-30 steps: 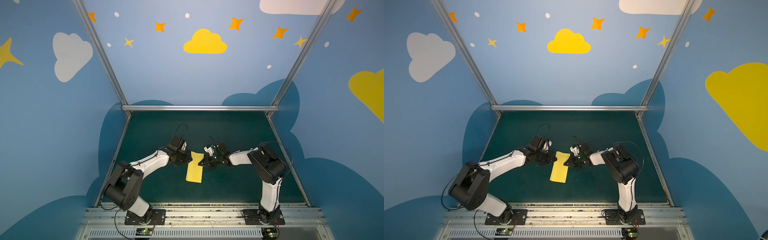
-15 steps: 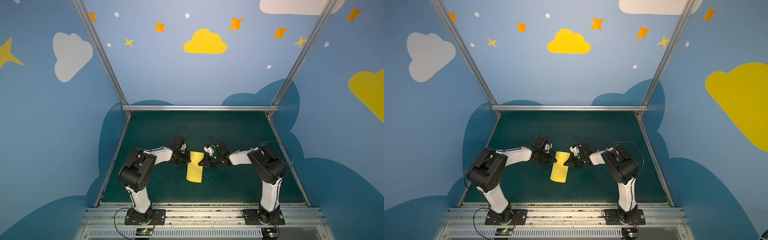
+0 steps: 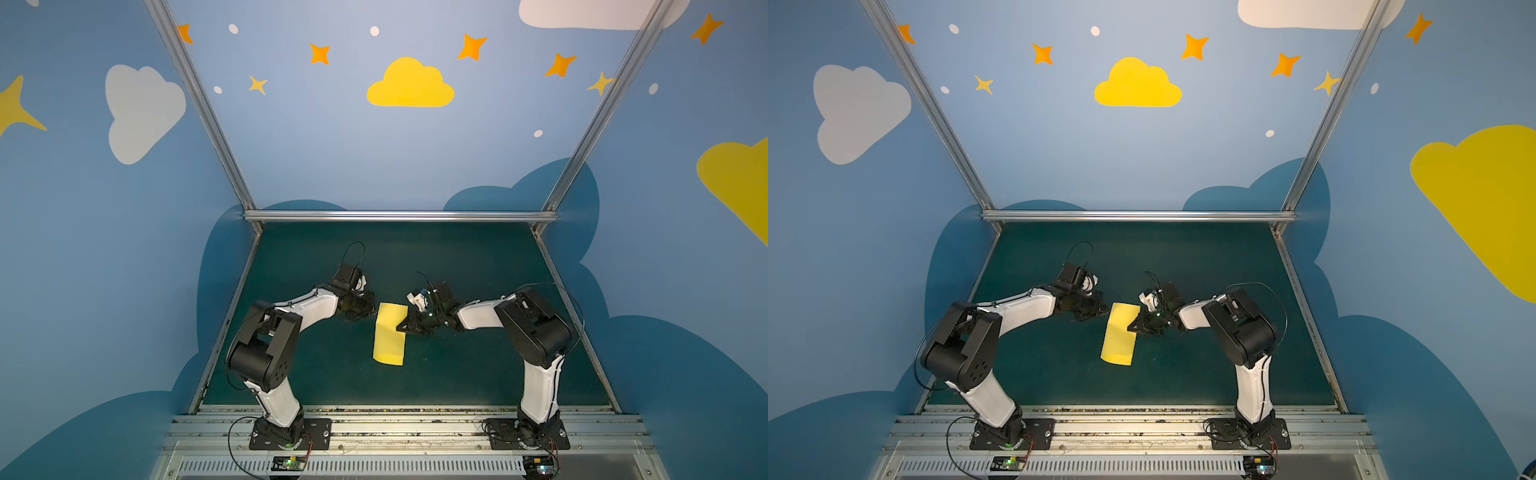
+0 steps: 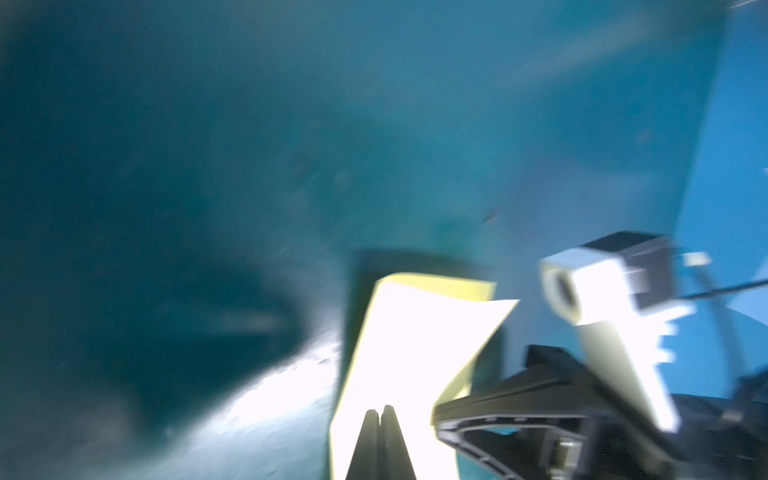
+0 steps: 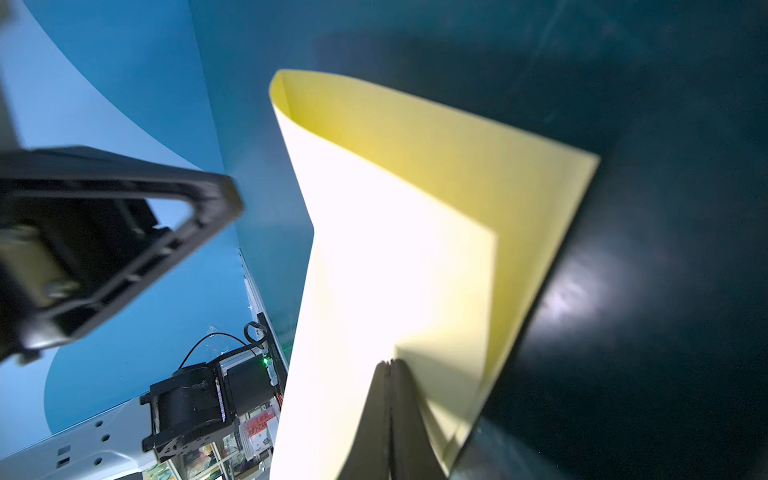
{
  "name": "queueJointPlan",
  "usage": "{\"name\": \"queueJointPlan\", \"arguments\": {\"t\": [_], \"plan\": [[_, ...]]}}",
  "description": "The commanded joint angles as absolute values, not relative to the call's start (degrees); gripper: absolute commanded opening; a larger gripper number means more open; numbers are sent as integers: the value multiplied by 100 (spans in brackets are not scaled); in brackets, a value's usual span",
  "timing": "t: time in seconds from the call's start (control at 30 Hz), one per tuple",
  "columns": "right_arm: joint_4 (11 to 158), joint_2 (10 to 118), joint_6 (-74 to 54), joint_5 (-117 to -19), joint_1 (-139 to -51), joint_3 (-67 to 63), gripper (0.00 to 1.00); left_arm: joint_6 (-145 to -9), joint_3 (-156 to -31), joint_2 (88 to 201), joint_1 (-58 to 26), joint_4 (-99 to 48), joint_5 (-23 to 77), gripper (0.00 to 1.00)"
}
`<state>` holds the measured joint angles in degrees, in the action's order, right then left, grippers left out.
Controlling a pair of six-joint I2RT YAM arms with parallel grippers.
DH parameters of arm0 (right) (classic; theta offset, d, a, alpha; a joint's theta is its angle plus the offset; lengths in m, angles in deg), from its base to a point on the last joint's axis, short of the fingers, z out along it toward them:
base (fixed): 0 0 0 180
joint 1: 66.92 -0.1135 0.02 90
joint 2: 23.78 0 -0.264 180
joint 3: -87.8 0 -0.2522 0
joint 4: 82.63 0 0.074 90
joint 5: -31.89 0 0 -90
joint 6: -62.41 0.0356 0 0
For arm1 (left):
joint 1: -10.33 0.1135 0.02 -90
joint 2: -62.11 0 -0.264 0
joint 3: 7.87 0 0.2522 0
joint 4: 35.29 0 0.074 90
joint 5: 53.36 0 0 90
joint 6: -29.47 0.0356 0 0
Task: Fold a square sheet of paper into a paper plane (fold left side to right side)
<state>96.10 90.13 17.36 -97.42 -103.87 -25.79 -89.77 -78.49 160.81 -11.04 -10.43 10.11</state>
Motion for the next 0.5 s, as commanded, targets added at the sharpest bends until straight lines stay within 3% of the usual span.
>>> {"name": "queueJointPlan", "arguments": {"t": [0.0,0.47], "plan": [[8230,9748,1636,-8421,-10489,-2930,0,-8828,-8090,16370,-1128,-1009,771,4],[8203,9727,1637,-8403,-10485,-2957,0,-8894,-8264,17267,-1018,-1274,1024,4]]}}
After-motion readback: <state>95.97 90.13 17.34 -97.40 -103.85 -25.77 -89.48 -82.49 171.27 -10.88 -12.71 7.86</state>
